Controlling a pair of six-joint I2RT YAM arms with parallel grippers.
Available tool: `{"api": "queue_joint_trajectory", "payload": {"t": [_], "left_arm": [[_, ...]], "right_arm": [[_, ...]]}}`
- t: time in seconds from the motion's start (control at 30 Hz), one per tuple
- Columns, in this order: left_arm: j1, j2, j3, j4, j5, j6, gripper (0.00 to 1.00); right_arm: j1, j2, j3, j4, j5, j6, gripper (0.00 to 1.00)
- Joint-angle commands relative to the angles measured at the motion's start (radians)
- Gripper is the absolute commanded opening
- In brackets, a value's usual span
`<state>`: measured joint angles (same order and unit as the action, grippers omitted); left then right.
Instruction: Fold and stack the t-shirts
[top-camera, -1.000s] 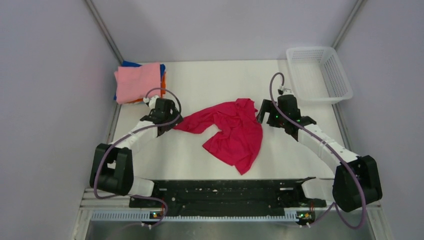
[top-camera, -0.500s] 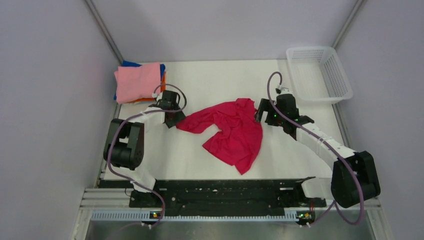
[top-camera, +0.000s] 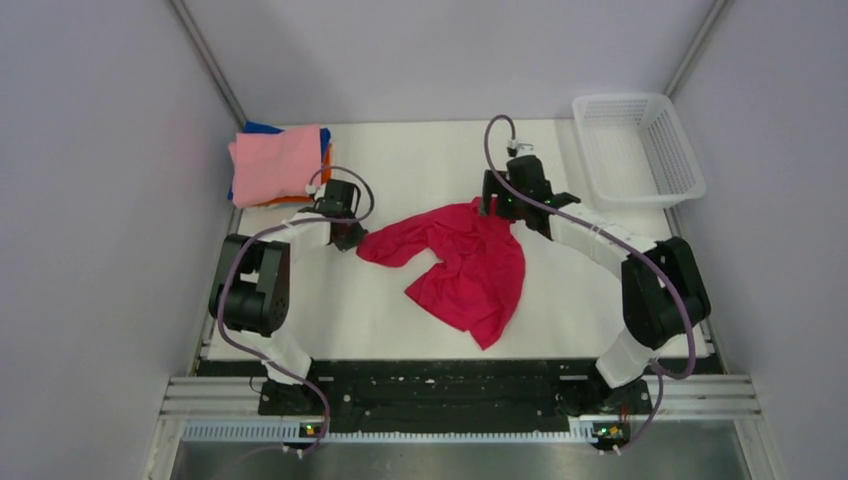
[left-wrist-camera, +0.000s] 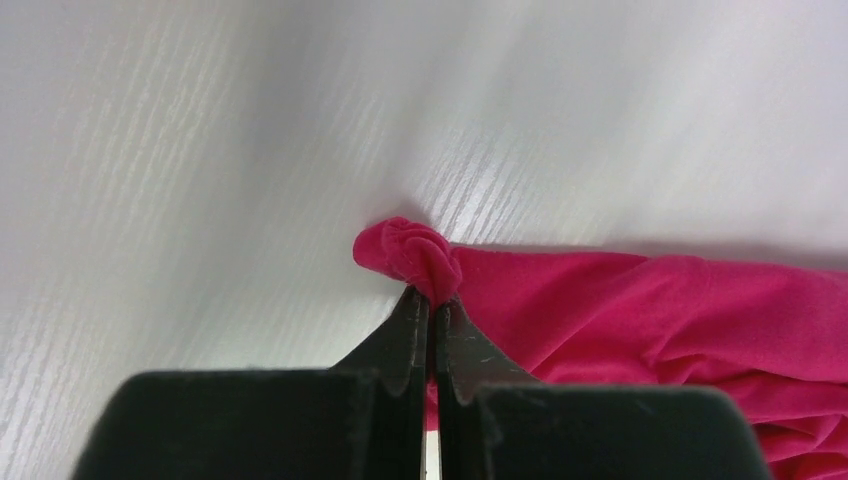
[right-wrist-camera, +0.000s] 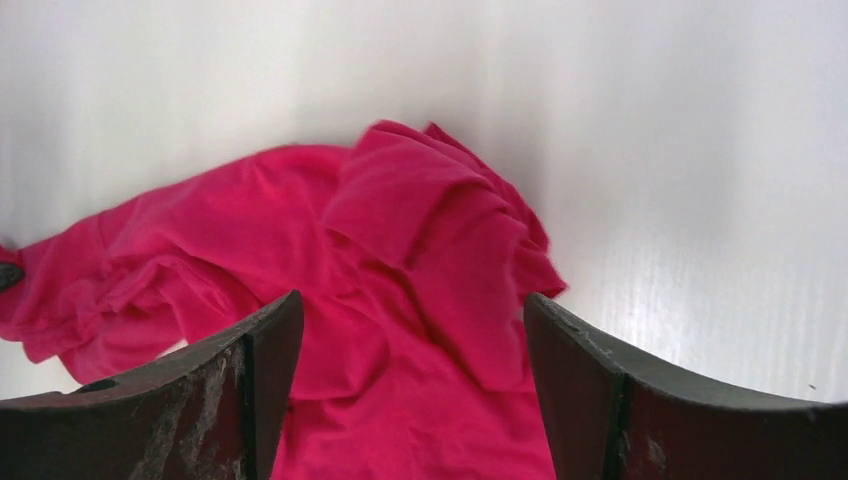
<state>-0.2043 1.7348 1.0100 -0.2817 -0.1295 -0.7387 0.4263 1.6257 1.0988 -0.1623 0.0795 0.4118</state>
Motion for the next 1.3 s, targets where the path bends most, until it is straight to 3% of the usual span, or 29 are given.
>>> {"api": "queue_joint_trajectory", "payload": {"t": [0.0, 0.43, 0.63, 0.8, 0.97, 1.27], "left_arm": [[0.003, -0.074, -0.029, 0.021, -0.04, 0.008, 0.0], [0.003, -0.089, -0.046, 0.027, -0.033, 0.01, 0.0], [0.002, -0.111, -0.055, 0.026, -0.038, 0.01, 0.0], [0.003, -0.138, -0.062, 0.025, -0.058, 0.015, 0.0], [0.003, -0.206, -0.046, 0.01, -0.092, 0.029, 0.0], [0.002, -0.478, -0.002, 0.019, -0.099, 0.078, 0.0]], "right_arm": [[0.109, 0.041, 0.101, -0.001, 0.202, 0.011, 0.78], [0.163, 0.264, 0.266, -0.097, 0.42, 0.102, 0.65], [0.163, 0.33, 0.31, -0.096, 0.499, 0.112, 0.42], [0.161, 0.329, 0.316, -0.094, 0.554, 0.091, 0.0], [0.16, 0.206, 0.261, -0.056, 0.601, 0.015, 0.0], [0.154, -0.291, 0.026, 0.133, 0.572, -0.21, 0.0]]}}
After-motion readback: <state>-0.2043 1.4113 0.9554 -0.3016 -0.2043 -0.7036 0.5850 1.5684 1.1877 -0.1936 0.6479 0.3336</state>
